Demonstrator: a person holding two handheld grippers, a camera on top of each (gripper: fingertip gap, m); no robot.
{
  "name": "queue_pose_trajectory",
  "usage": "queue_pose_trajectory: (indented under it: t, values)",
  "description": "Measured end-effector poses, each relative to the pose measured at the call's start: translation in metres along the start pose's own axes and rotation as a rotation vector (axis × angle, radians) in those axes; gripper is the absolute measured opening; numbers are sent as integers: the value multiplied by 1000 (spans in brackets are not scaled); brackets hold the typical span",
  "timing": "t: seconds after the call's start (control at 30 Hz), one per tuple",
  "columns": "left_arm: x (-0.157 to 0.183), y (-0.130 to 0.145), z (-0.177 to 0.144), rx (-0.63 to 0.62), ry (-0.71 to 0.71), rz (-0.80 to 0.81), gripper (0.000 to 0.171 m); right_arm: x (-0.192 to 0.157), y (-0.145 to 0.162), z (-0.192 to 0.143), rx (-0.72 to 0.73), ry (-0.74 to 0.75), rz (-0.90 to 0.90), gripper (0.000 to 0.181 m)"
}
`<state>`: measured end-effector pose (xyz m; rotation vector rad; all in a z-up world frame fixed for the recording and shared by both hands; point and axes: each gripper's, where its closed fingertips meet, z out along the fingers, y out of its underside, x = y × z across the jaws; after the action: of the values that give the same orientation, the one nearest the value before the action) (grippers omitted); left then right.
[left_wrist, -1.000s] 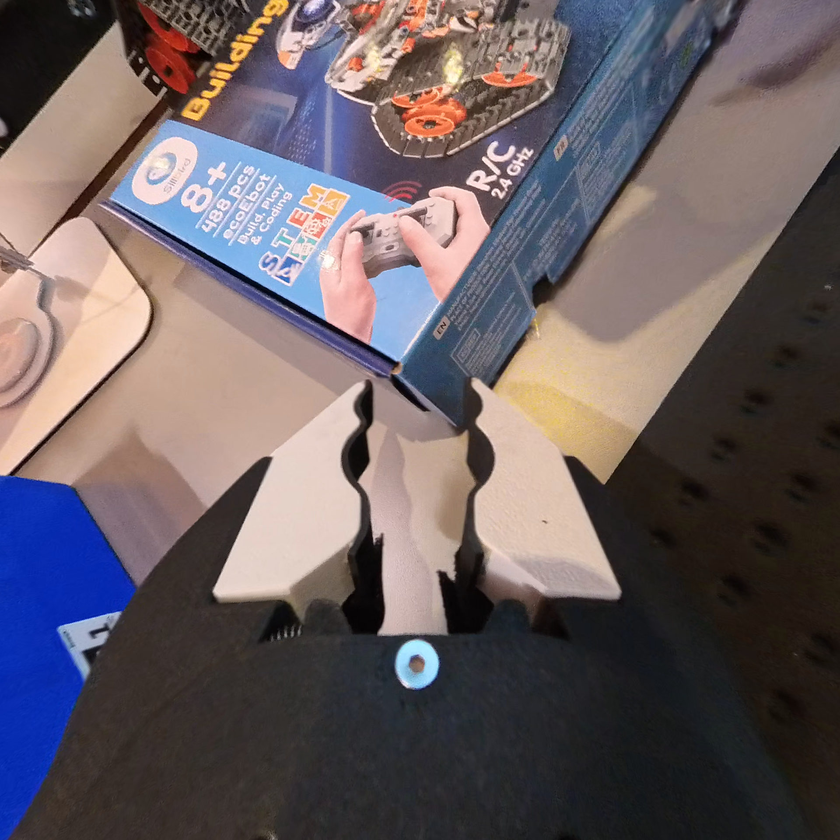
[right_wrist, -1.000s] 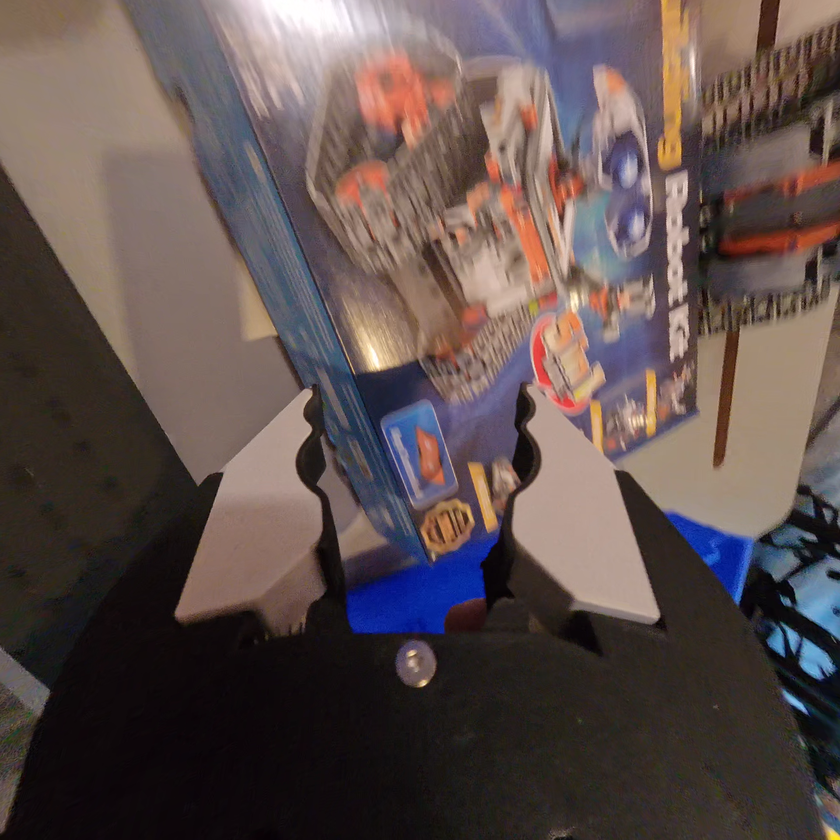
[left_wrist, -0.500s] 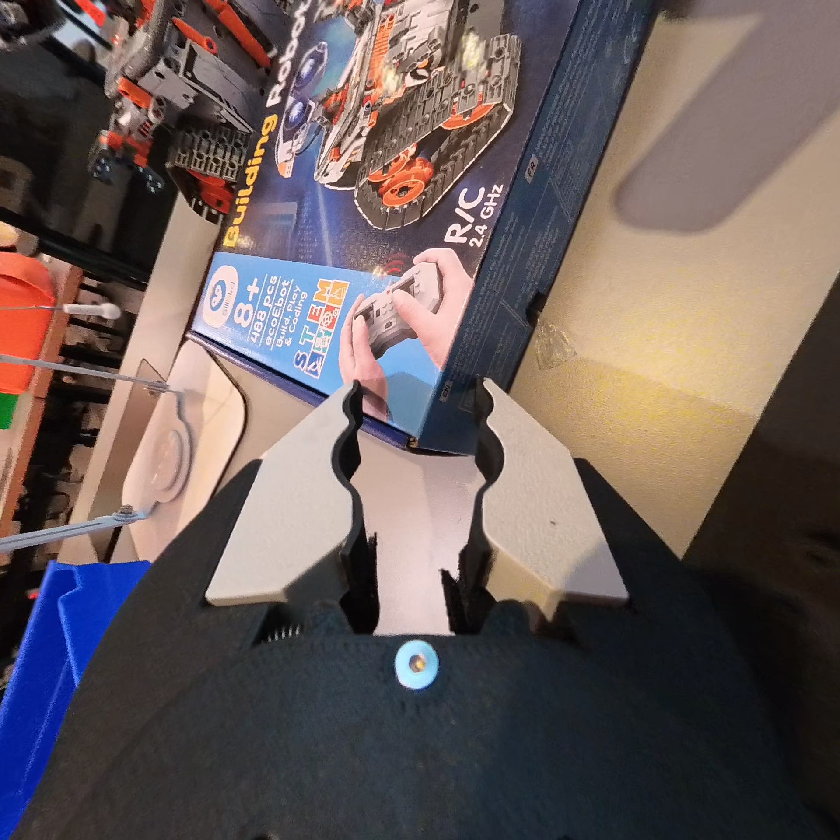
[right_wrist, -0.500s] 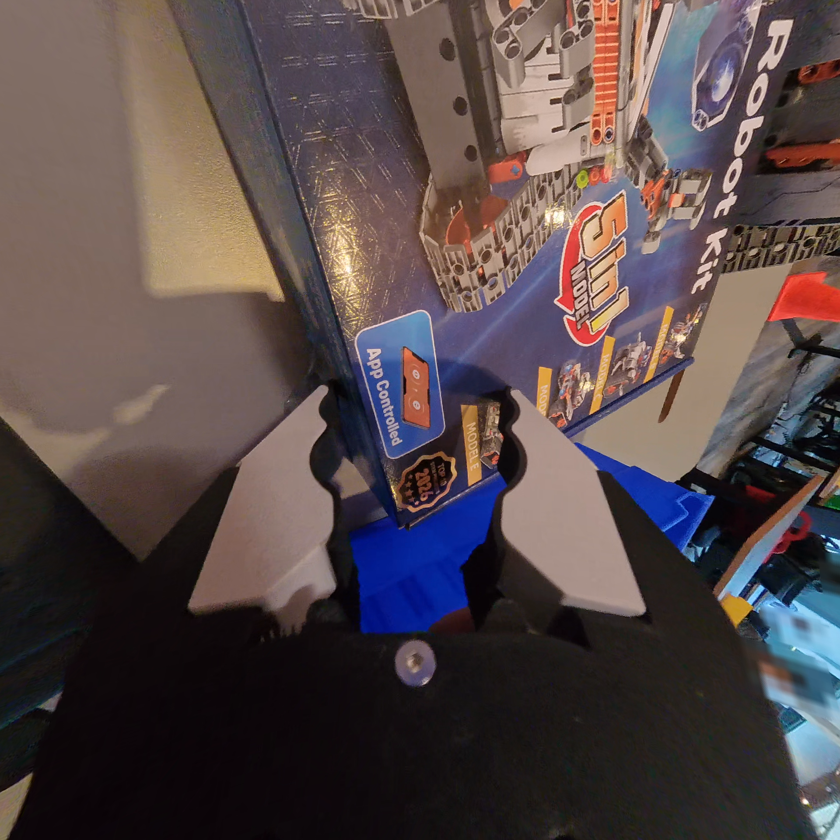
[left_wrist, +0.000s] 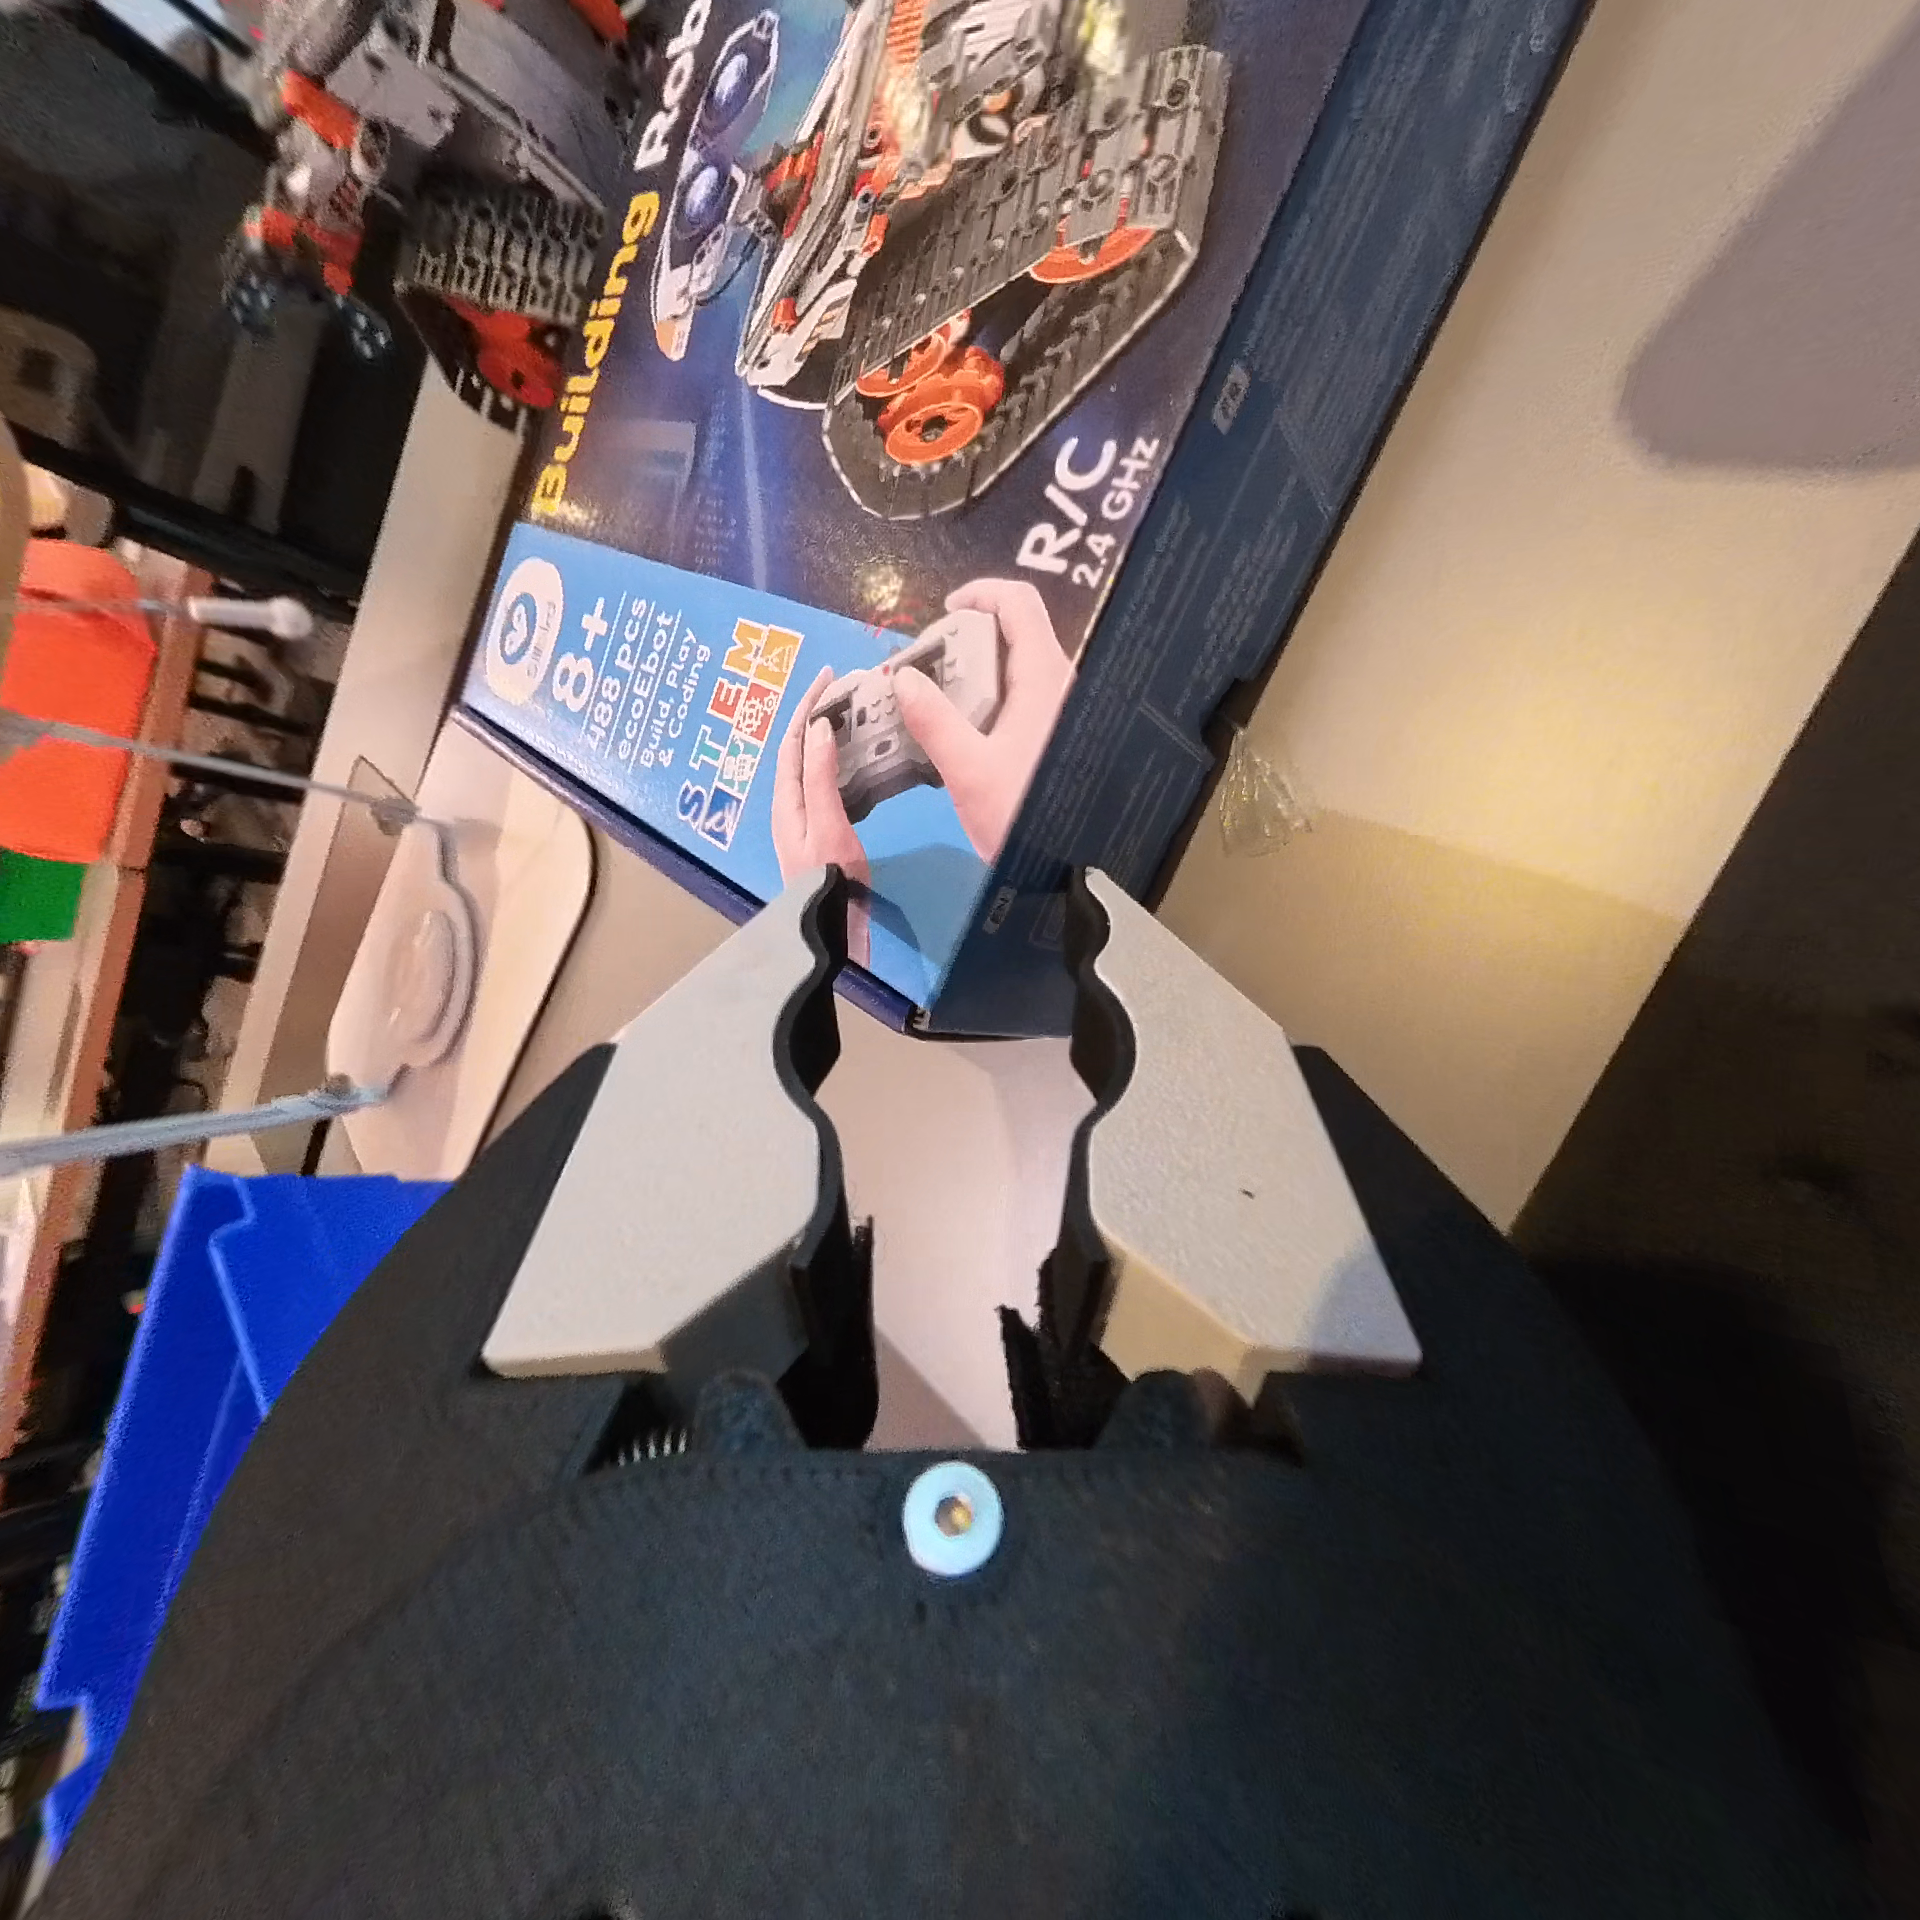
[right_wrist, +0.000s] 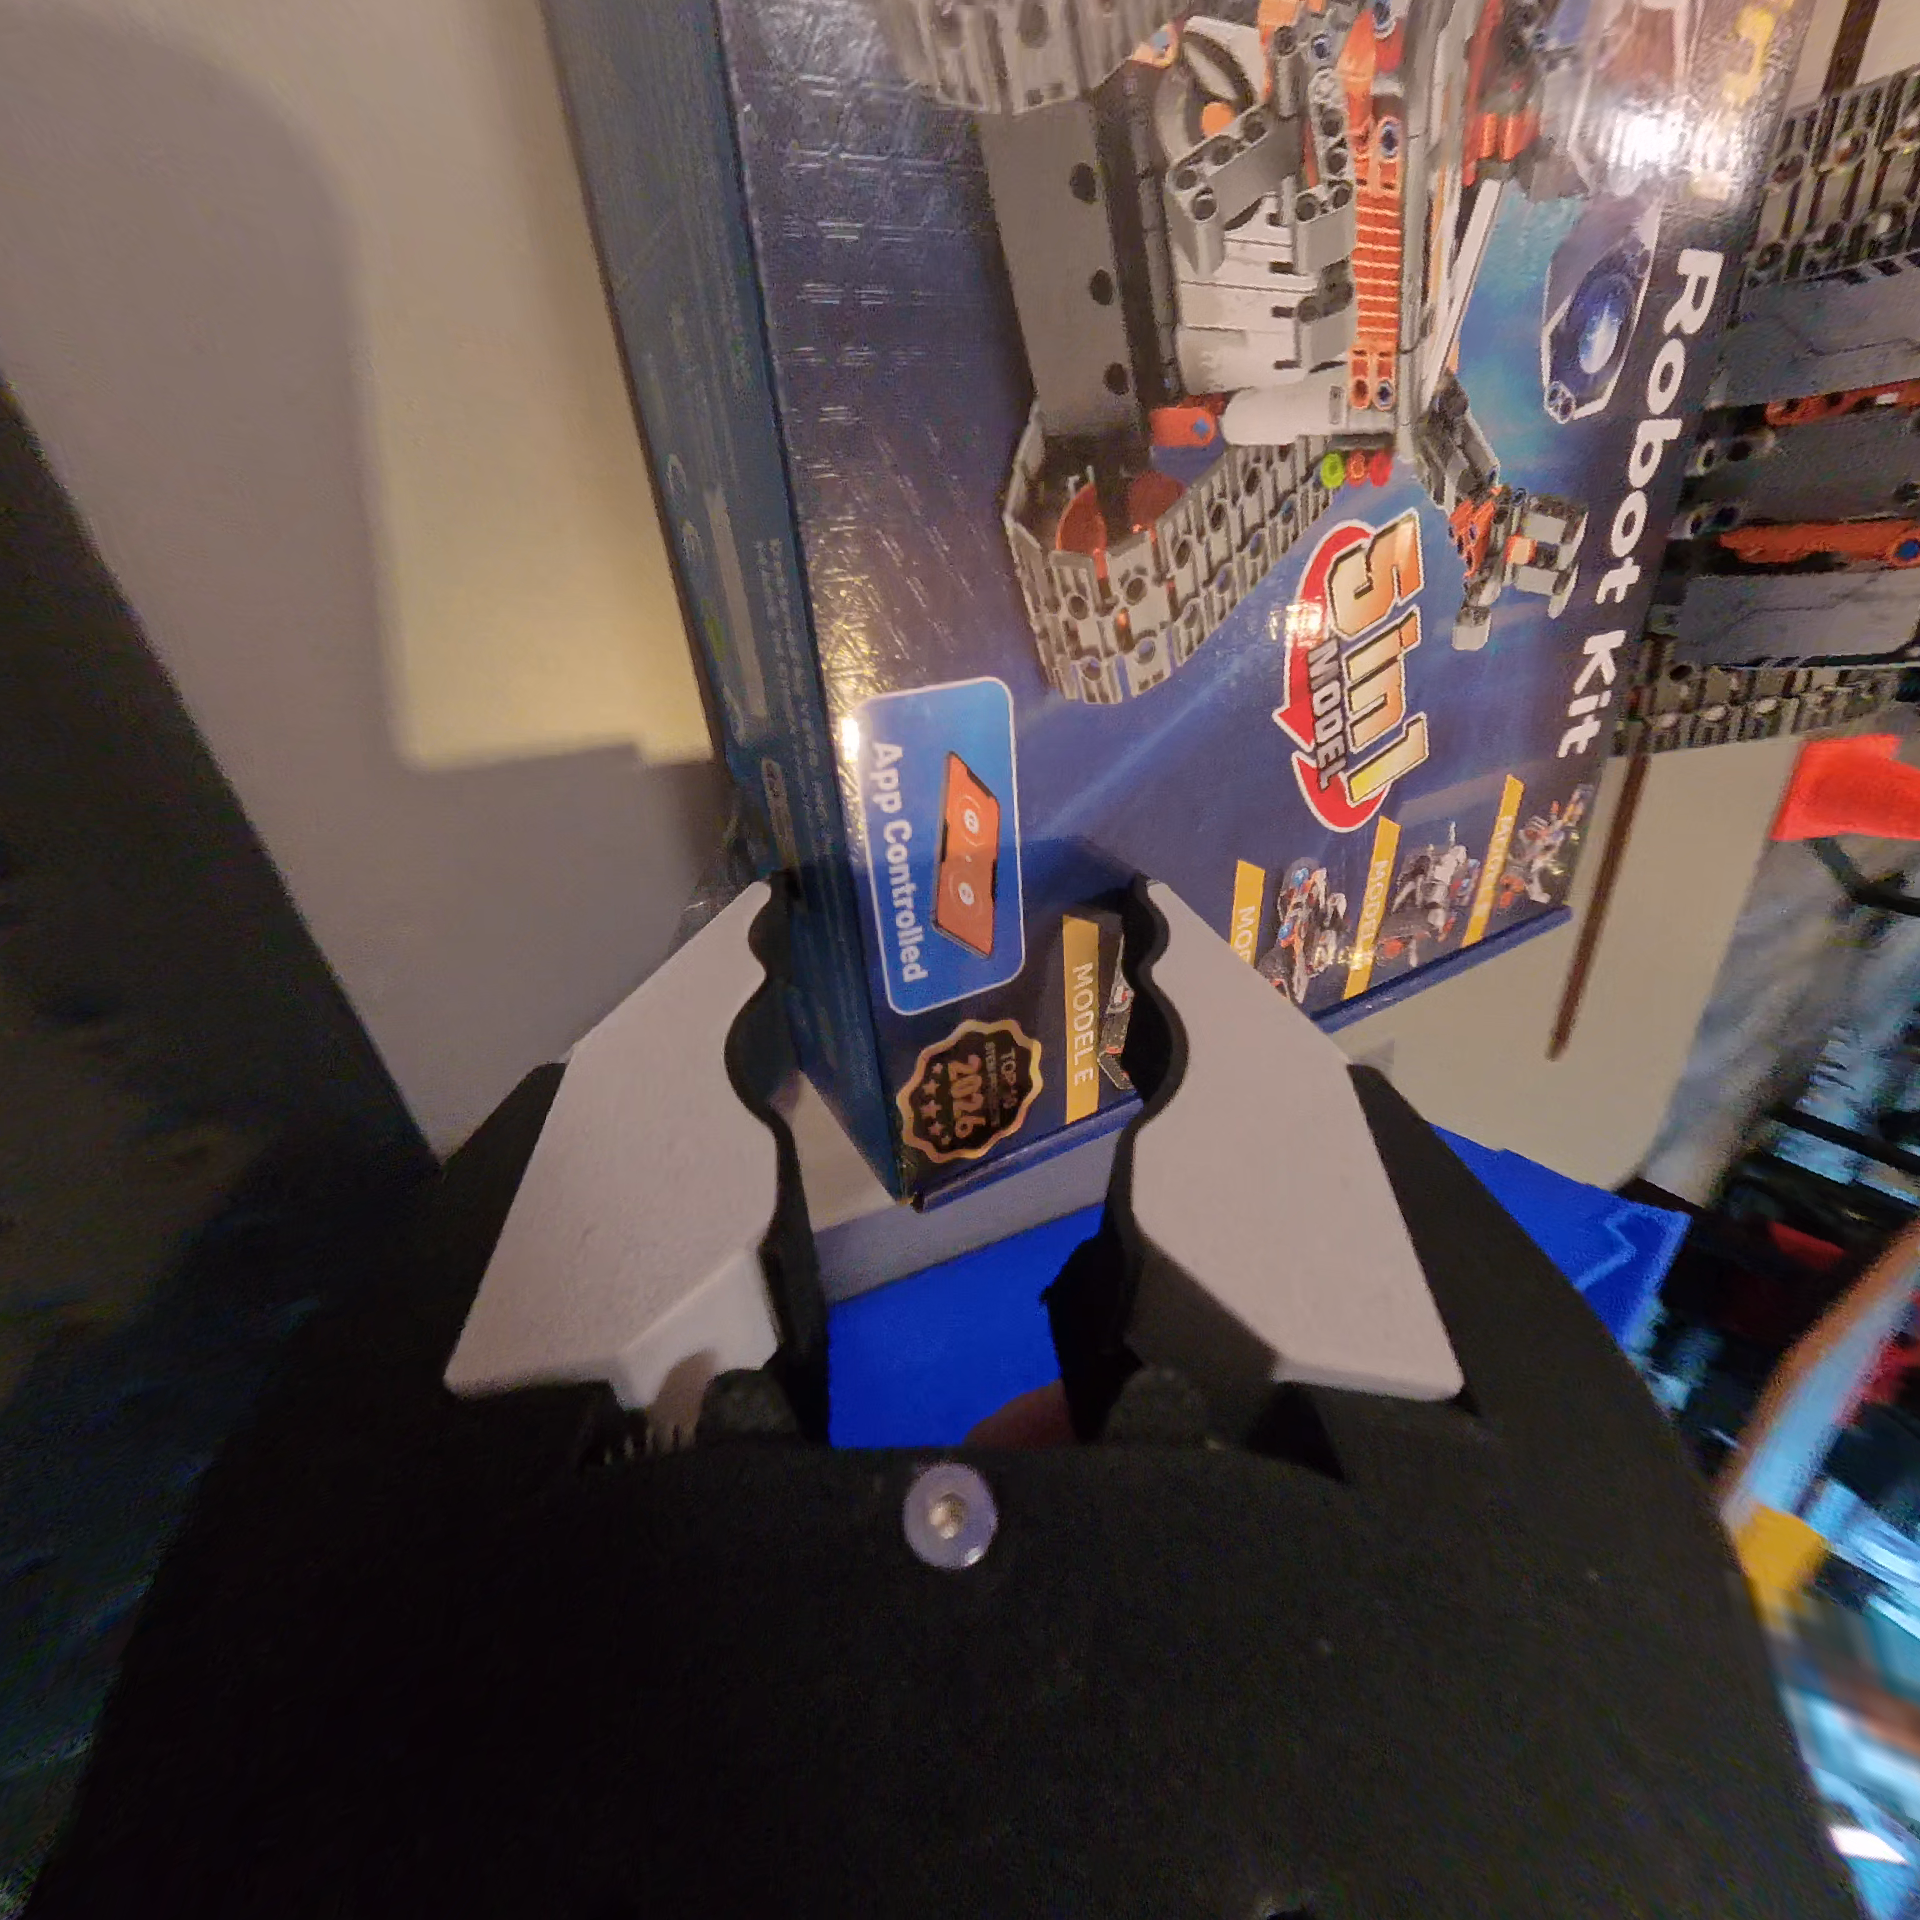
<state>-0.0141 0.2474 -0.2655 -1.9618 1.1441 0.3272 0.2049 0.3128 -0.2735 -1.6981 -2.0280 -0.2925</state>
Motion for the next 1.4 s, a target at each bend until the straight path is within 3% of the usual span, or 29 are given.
queue_pose_trajectory:
  t: [0.13,0.2,0.47,0.67,0.77,0.87,0.97,1.13,1.23,1.4]
  values:
    - [0,3,-11,38,45,-112,44,1,-9,-12,92,-38,120,74]
    - [-5,1,-17,58,30,-156,56,7,-4,-24,107,-1,163,75]
    - [-4,-12,-29,153,41,-266,64,1,43,-81,117,112,344,80]
    - [8,-32,-35,233,61,-324,77,-19,95,-134,269,213,584,79]
    - [12,-41,-34,251,47,-362,77,-32,97,-142,375,225,664,80]
    - [16,-46,-34,252,26,-387,92,-47,70,-137,470,194,709,97]
    - [25,-55,-38,284,31,-408,105,-66,42,-122,473,187,682,103]
    - [33,-45,-31,288,-32,-440,118,-80,24,-104,517,223,688,105]
    - [29,-48,-32,295,-109,-384,109,-81,17,-87,554,226,727,111]
    - [29,-45,-26,256,-150,-356,109,-80,15,-62,529,224,770,119]
